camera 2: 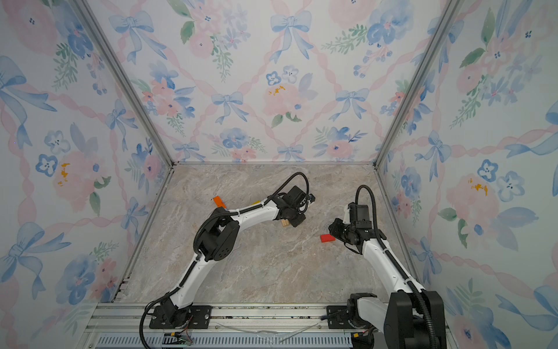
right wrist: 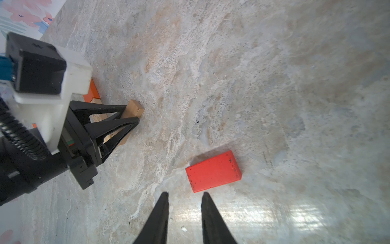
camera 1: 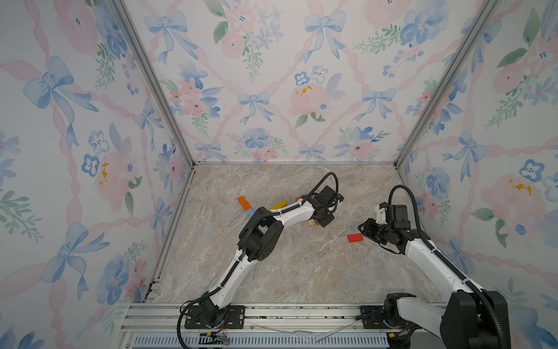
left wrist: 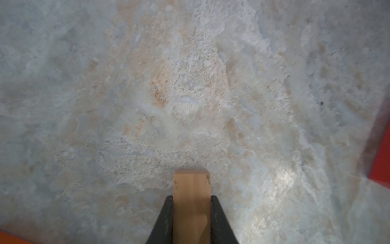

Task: Assemble the letter v with building blocks
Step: Assemble the building block at the center of the board.

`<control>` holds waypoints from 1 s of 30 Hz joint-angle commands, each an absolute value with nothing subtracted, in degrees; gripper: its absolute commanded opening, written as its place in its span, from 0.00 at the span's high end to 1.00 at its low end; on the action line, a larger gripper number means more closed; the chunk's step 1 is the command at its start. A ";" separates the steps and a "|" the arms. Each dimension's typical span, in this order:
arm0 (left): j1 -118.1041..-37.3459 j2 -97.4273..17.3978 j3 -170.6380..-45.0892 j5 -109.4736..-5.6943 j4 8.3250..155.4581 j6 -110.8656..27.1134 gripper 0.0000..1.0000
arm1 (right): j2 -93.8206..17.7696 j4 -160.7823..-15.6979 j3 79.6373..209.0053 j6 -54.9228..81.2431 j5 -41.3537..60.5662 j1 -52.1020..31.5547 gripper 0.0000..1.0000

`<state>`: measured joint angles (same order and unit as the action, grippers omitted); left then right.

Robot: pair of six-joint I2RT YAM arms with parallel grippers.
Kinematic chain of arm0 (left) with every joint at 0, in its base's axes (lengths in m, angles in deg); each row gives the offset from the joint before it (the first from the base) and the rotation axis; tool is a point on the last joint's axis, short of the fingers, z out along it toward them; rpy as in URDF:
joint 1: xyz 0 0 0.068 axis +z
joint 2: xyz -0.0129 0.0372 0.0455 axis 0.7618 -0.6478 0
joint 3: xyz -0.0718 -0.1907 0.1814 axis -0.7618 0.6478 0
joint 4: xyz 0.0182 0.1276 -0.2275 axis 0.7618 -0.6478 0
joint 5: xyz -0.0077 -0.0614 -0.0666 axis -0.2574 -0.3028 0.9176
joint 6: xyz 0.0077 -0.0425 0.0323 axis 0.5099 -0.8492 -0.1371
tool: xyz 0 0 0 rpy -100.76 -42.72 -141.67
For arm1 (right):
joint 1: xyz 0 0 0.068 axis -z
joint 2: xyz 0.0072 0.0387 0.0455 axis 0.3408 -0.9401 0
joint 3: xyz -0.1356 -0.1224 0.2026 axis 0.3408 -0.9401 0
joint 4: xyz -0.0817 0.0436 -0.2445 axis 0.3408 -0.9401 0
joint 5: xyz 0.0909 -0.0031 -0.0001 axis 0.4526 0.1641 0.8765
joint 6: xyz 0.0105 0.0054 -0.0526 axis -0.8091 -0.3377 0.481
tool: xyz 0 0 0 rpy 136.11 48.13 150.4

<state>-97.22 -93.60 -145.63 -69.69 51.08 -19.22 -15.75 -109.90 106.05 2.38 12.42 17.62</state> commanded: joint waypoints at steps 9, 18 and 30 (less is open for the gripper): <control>-96.74 -93.39 -143.83 -69.09 50.03 -17.70 0.99 | -17.18 -109.23 106.09 1.67 12.99 16.91 0.70; -96.65 -92.96 -143.08 -69.65 50.05 -17.18 0.97 | -17.62 -108.88 106.11 1.54 12.99 16.48 0.70; -96.65 -92.70 -143.47 -69.89 50.17 -17.36 0.76 | -17.28 -109.14 105.98 1.54 12.72 16.40 0.70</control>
